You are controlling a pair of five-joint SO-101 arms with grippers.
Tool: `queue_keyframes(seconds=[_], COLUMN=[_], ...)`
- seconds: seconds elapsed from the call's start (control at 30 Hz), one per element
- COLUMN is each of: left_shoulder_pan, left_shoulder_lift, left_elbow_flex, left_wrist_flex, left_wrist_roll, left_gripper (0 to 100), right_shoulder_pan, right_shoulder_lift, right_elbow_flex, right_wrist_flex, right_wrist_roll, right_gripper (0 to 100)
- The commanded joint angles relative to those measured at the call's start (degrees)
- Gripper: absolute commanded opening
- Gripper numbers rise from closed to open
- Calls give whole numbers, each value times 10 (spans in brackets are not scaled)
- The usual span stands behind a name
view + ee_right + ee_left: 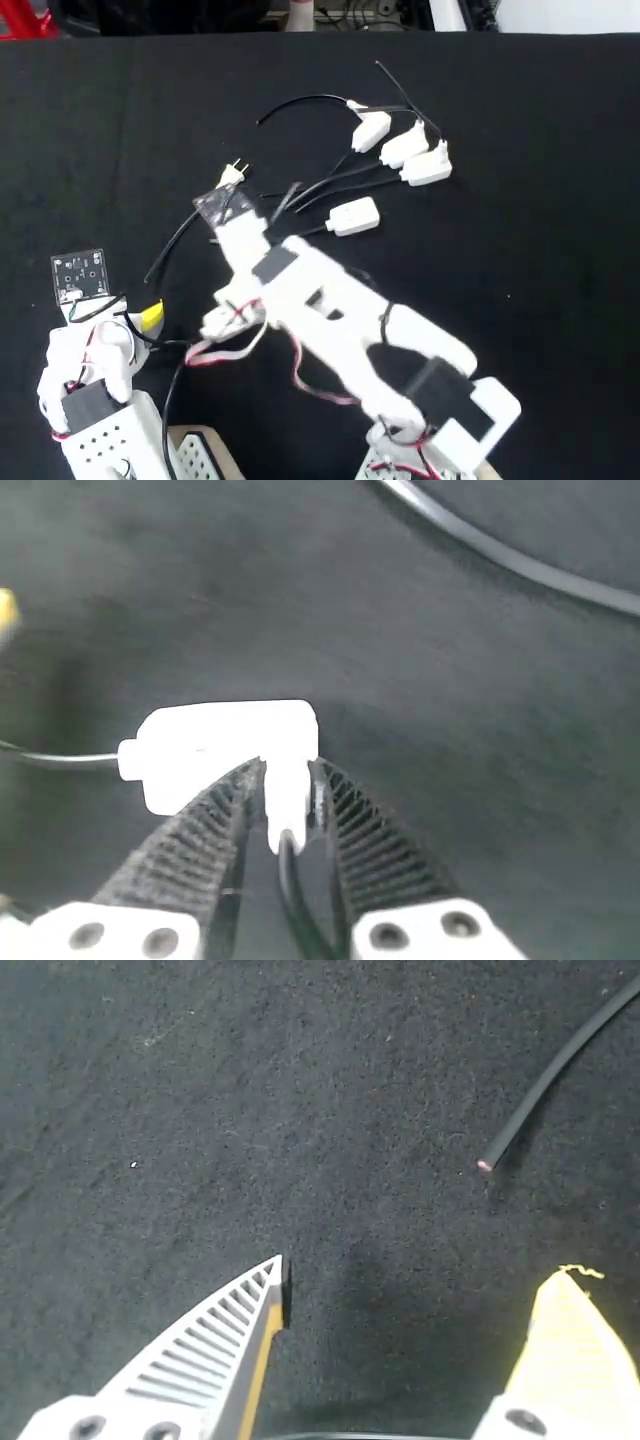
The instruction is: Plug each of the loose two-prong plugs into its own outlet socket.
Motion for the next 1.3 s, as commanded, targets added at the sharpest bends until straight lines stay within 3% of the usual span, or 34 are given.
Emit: queue_keyframes(seconds=[0.0, 0.43, 0.67, 0.8, 1.03, 1.17, 1.27], left_shoulder_pan=[8, 9, 24, 99, 343, 431, 451], left_shoulder_lift=[-4, -4, -4, -4, 2, 63, 215], left_elbow_flex=[-1, 0, 0, -17, -138, -163, -212], left_wrist_flex=[-11, -11, -10, -5, -11, -90, -145], left_wrist_roll=[-4, -4, -4, -4, 9, 71, 93], left_gripper=[374, 374, 374, 374, 374, 374, 374], right_shoulder_pan=[106, 467, 520, 519, 523, 533, 535], right_shoulder_lift=[0, 7, 88, 128, 87, 69, 70], right_elbow_flex=[-36, -89, -151, -206, -359, -441, -466], right_wrist_flex=[71, 51, 23, 69, 308, 402, 414], right_wrist_roll=[59, 248, 366, 426, 476, 477, 479], right_gripper=[11, 11, 15, 60, 355, 364, 364])
